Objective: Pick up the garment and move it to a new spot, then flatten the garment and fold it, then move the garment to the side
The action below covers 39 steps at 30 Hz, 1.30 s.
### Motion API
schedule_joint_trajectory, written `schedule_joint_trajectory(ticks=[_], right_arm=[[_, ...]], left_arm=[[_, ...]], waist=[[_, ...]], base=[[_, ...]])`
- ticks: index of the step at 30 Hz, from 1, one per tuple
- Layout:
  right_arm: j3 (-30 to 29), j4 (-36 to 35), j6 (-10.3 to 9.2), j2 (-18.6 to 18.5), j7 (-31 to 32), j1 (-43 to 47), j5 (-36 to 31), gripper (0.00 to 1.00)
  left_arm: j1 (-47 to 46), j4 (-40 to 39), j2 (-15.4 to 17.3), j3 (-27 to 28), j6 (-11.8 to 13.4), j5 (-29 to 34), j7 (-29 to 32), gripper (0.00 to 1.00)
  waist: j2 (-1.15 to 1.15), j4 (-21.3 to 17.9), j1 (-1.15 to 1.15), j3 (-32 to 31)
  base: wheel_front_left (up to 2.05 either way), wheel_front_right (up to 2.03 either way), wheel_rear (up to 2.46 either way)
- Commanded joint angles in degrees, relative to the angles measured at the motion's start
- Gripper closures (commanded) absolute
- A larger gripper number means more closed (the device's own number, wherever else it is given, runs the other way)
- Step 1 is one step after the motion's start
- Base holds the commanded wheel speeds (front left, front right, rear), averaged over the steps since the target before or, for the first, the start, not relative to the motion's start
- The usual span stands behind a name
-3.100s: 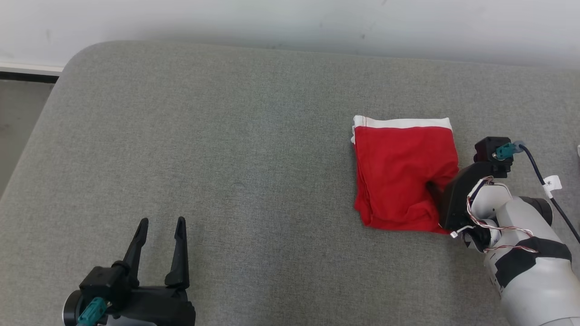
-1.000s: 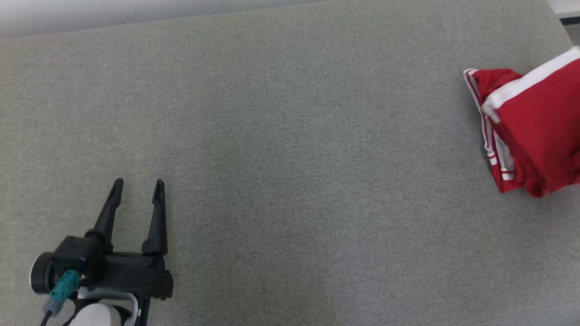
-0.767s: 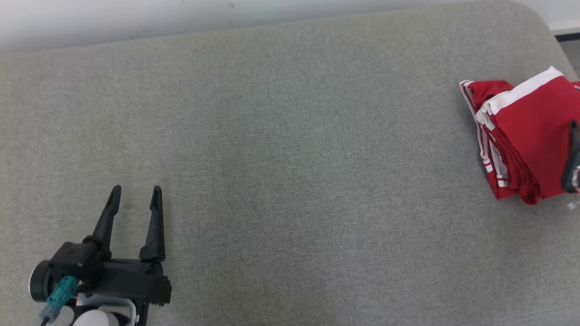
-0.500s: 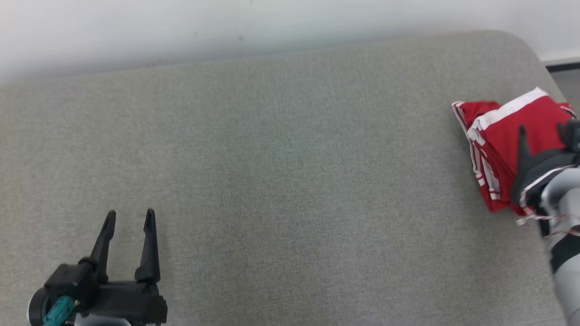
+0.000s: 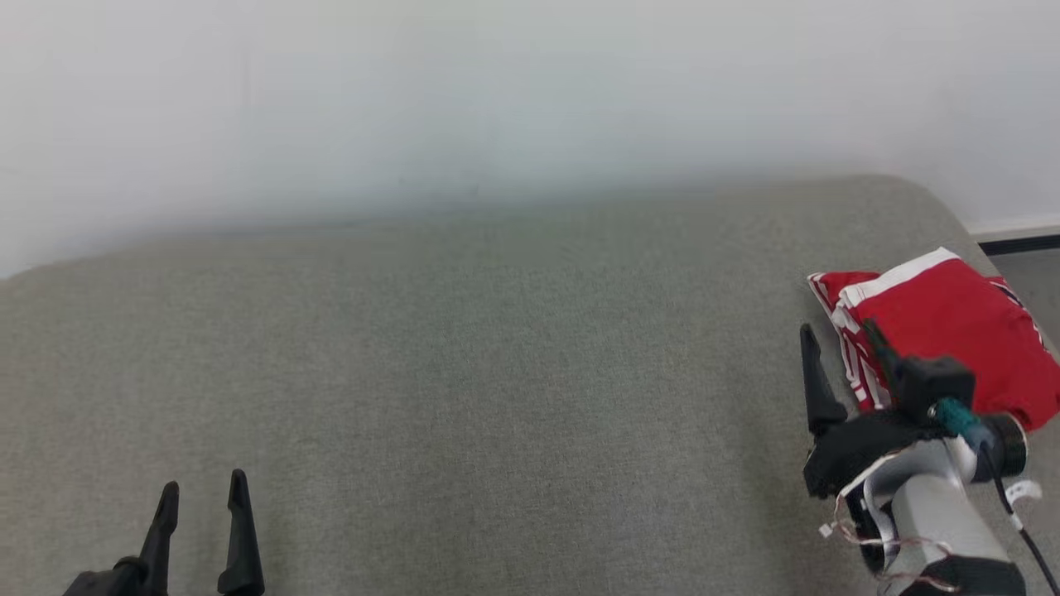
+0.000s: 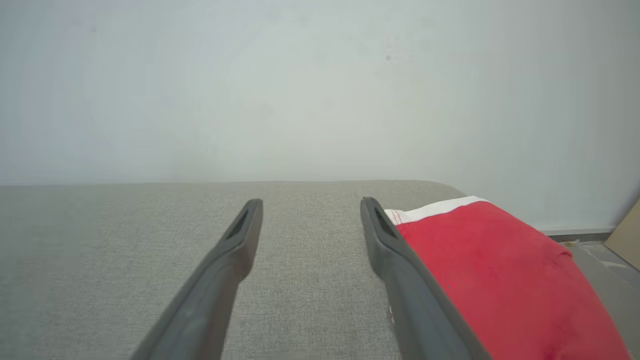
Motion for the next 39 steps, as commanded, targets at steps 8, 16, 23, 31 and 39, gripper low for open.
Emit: schedule_joint_trajectory(ticks=[8, 16, 23, 31, 39], right_arm=[[1.3, -12.7, -0.17, 2.8, 0.2, 12.8, 2.5, 0.0], [3.2, -17.6, -0.17, 4.6, 2.4, 19.2, 1.3, 0.0], [4.7, -20.0, -0.17, 5.1, 3.8, 22.1, 0.8, 0.0], [5.2, -21.1, -0.17, 5.3, 4.7, 22.7, 1.4, 0.0], [5.5, -22.1, -0.17, 5.3, 5.2, 23.5, 1.3, 0.0]], left_arm=[[2.4, 0.0, -0.4, 0.6, 0.3, 0.9, 0.0, 0.0], [3.4, 1.0, -0.5, 0.3, -0.4, 1.8, 0.0, 0.0], [3.4, 1.8, -0.6, -0.3, -0.3, 1.4, 0.0, 0.0], [2.2, 3.4, -0.6, -0.8, -0.3, 1.7, 0.0, 0.0], [2.0, 4.0, -0.6, -1.2, -0.1, 0.7, 0.0, 0.0]], waist=[[0.01, 1.4, 0.01, -3.7], [0.01, 1.6, 0.01, -4.6], [0.01, 1.7, 0.01, -4.9], [0.01, 1.6, 0.01, -5.1], [0.01, 1.7, 0.01, -5.1]], base=[[0.0, 0.0, 0.0], [0.0, 0.0, 0.0], [0.0, 0.0, 0.0], [0.0, 0.0, 0.0], [0.0, 0.0, 0.0]])
